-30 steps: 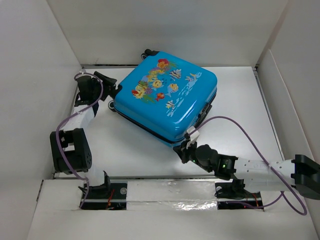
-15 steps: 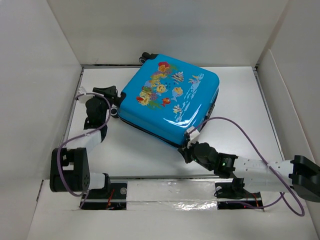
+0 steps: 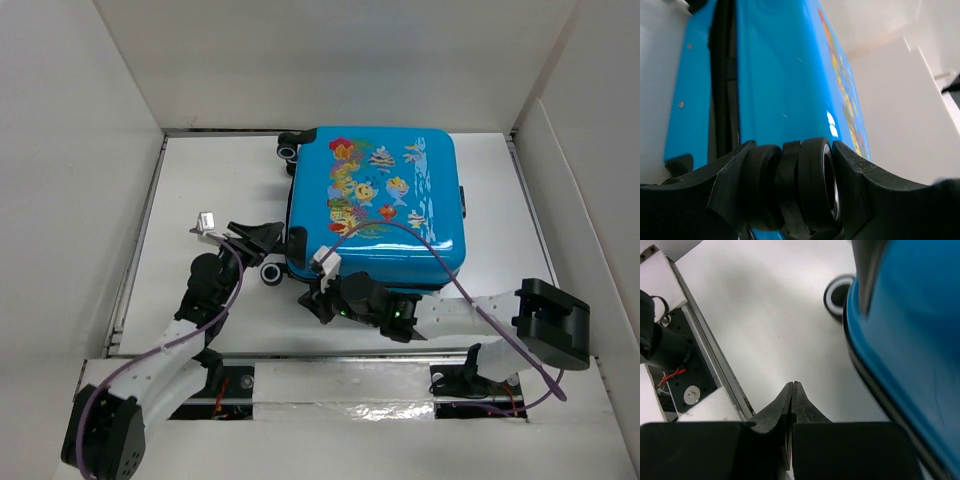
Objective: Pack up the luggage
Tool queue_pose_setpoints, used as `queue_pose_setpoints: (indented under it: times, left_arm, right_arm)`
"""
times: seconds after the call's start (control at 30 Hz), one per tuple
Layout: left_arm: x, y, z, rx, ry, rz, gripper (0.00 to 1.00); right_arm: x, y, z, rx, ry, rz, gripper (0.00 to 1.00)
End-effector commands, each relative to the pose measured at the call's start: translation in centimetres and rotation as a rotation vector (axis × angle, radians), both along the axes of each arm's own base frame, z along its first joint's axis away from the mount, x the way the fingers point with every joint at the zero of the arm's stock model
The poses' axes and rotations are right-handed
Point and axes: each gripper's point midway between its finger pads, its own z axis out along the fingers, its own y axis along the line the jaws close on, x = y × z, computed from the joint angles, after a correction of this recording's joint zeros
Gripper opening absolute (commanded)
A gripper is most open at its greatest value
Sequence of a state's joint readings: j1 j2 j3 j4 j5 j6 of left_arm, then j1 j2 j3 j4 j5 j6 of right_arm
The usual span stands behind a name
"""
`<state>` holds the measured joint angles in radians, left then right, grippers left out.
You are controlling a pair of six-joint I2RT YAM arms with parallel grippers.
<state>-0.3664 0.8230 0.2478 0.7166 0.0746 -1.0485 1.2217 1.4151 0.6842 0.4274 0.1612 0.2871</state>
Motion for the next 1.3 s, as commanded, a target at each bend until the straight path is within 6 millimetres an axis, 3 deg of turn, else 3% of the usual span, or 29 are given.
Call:
queue_pose_setpoints:
  times: [0.0,0.07,0.13,0.17,0.23,0.27,0.3,0.33,0.4,0.43,0.47,0.53,0.57,0.63,0.67,0.7,0.73,0.77,0.8,0.83,0.87,0.93,0.97,1.03,1.1,1.13,1.17,1.27]
  left_arm:
    - [-2.5,0.6,-0.5,0.153,-0.063,-0.042,0.00]
    - [-3.3,1.1,-0.7,0.155,-0.054,-0.031,0.00]
    - [-4.2,1.4,-0.8,0.155,-0.051,-0.028,0.00]
    - [-4.3,1.5,-0.9,0.158,-0.048,-0.027,0.00]
    - [-4.5,2.0,-1.3,0.181,-0.031,-0.008,0.00]
    - [-4.5,2.1,-1.5,0.190,-0.026,-0.002,0.00]
    - [-4.4,2.2,-1.5,0.191,-0.031,0.003,0.00]
    - [-4.4,2.2,-1.5,0.194,-0.032,0.003,0.00]
    - [-4.3,2.1,-1.1,0.190,-0.046,0.001,0.00]
    - [-4.3,2.0,-1.1,0.189,-0.048,-0.007,0.00]
    - [-4.2,1.9,-1.0,0.193,-0.055,-0.008,0.00]
    - [-4.1,1.9,-0.9,0.204,-0.056,-0.010,0.00]
    - [-4.1,1.9,-1.0,0.212,-0.058,-0.009,0.00]
    - [-4.2,2.0,-0.9,0.216,-0.066,-0.005,0.00]
    - [-4.2,2.1,-0.9,0.215,-0.068,-0.003,0.00]
    - [-4.3,2.1,-0.7,0.216,-0.077,-0.002,0.00]
    - [-4.4,2.1,-0.7,0.216,-0.081,-0.005,0.00]
    - [-4.4,2.1,-0.7,0.217,-0.082,-0.008,0.00]
    - [-4.5,2.1,-0.7,0.220,-0.083,-0.010,0.00]
    - [-4.6,2.0,-0.5,0.219,-0.087,-0.016,0.00]
    - [-4.6,2.0,-0.4,0.220,-0.092,-0.017,0.00]
    - [-4.9,2.0,0.1,0.218,-0.110,-0.019,0.00]
    - [-5.0,2.1,0.3,0.218,-0.117,-0.018,0.00]
    - [-5.3,2.1,0.6,0.221,-0.132,-0.023,0.00]
    - [-5.4,2.1,0.7,0.227,-0.138,-0.029,0.00]
    - [-5.5,2.1,0.6,0.228,-0.137,-0.030,0.00]
    - [-5.6,2.0,0.6,0.227,-0.139,-0.036,0.00]
    - [-5.7,1.7,0.7,0.205,-0.146,-0.047,0.00]
  right_arm:
    - [0.2,2.2,3.5,0.060,-0.068,0.049,0.00]
    - [0.5,1.2,4.5,0.055,-0.091,0.020,0.00]
    - [1.3,-0.9,4.0,0.028,-0.086,-0.005,0.00]
    - [0.8,-1.9,6.1,0.077,-0.099,0.015,0.00]
    - [0.2,-4.0,6.1,0.058,-0.092,-0.001,0.00]
    - [0.3,-5.9,8.4,0.102,-0.116,-0.048,0.01]
    - [0.2,-7.4,7.7,0.075,-0.090,-0.087,0.08]
    - [0.7,-9.2,7.2,0.063,-0.082,-0.149,0.23]
    - [1.8,-13.7,8.1,0.077,-0.083,-0.302,0.39]
    - [2.3,-15.3,8.1,0.085,-0.069,-0.356,0.53]
    - [3.9,-17.8,8.1,0.086,-0.068,-0.458,0.58]
    - [4.8,-21.7,8.8,0.102,-0.069,-0.572,0.73]
    - [6.3,-24.6,9.0,0.099,-0.075,-0.689,0.77]
    - [7.3,-28.0,8.9,0.077,-0.083,-0.800,0.88]
    - [7.8,-28.7,8.8,0.071,-0.078,-0.812,0.91]
    - [9.1,-31.3,8.9,0.061,-0.093,-0.896,0.94]
    - [9.8,-31.7,8.5,0.049,-0.078,-0.896,0.98]
    - [10.0,-30.8,8.3,0.068,-0.053,-0.814,0.99]
    - [11.2,-32.8,8.8,0.087,-0.068,-0.863,1.00]
    - [11.5,-32.6,8.7,0.104,-0.053,-0.824,1.00]
    - [11.6,-31.0,8.1,0.129,-0.009,-0.707,1.00]
    - [12.5,-30.7,8.2,0.188,-0.003,-0.627,1.00]
    - [12.2,-28.3,7.2,0.216,0.069,-0.469,1.00]
    - [12.2,-25.7,7.2,0.234,0.091,-0.319,1.00]
    - [12.9,-22.7,8.7,0.230,0.076,-0.197,1.00]
    - [13.5,-22.8,8.2,0.225,0.084,-0.211,0.99]
    - [13.9,-21.6,9.7,0.231,0.053,-0.183,1.00]
    - [15.9,-19.8,10.6,0.260,0.064,-0.122,0.99]
